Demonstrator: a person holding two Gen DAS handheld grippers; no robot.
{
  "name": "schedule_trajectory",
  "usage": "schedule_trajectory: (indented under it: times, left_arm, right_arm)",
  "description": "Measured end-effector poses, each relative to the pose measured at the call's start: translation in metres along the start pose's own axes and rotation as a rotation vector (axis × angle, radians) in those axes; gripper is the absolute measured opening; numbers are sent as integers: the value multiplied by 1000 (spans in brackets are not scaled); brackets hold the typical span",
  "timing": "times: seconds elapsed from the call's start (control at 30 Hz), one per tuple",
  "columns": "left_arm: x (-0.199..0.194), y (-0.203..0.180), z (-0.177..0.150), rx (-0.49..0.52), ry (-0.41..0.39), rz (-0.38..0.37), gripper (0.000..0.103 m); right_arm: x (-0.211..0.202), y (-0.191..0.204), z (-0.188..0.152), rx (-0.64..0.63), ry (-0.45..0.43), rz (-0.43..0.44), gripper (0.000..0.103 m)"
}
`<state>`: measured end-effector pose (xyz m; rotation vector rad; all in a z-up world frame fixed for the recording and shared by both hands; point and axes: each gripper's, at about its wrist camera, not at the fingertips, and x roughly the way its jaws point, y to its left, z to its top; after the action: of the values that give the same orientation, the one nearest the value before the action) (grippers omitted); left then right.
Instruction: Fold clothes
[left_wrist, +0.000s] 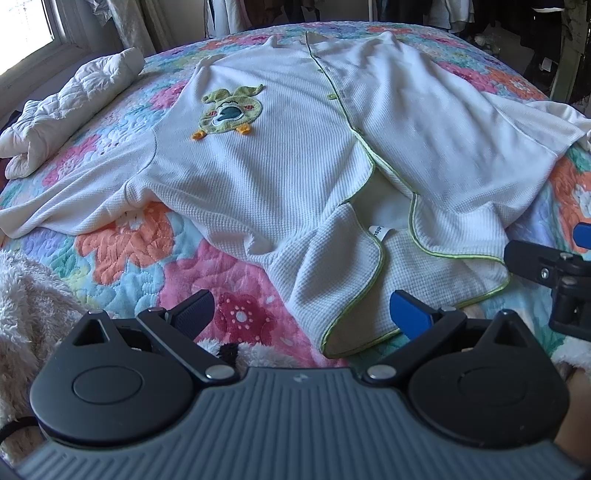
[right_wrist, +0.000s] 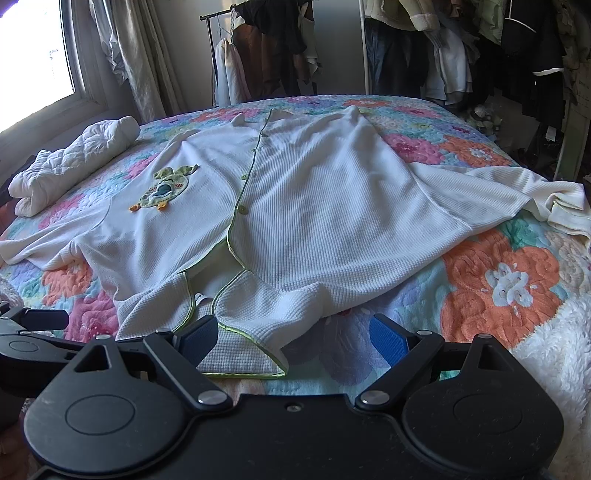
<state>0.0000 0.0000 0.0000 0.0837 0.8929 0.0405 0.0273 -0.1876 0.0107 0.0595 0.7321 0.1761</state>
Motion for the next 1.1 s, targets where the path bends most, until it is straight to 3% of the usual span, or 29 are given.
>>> schedule_trajectory:
  times: [1.1]
  left_arm:
    - [0,0,0,-2,-1,3,103]
  right_arm:
    - [3,3,-1,-12,14,0,92]
